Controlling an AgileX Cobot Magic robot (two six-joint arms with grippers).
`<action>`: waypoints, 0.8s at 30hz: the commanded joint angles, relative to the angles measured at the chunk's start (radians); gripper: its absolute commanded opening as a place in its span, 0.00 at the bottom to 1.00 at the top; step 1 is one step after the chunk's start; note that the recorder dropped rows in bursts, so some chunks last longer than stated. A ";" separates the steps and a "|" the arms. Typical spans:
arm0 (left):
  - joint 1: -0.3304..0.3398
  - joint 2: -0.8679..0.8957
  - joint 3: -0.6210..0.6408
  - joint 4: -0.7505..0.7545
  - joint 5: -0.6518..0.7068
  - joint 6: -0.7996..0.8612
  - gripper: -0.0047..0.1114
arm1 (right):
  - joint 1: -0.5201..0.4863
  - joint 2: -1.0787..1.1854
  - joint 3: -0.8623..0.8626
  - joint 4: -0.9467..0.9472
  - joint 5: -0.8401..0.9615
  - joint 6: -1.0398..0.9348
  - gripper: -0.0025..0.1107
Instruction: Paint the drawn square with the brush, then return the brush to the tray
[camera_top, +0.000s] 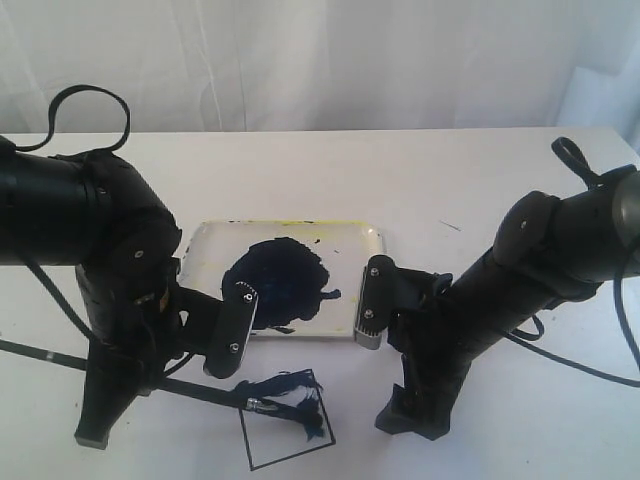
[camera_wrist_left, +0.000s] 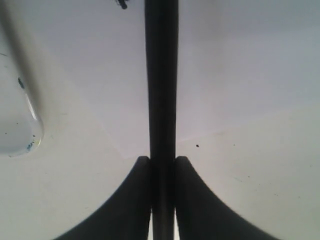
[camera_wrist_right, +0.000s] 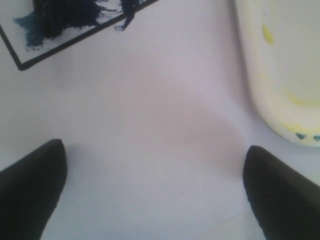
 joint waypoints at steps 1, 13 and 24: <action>-0.006 -0.007 -0.001 0.030 0.012 0.007 0.04 | 0.000 0.034 0.022 -0.039 0.030 0.021 0.81; -0.006 -0.007 -0.001 0.119 -0.015 -0.120 0.04 | 0.000 0.023 0.022 -0.040 -0.030 0.028 0.81; -0.021 -0.009 -0.053 0.097 0.060 -0.187 0.04 | 0.000 0.005 0.022 -0.040 -0.039 0.030 0.81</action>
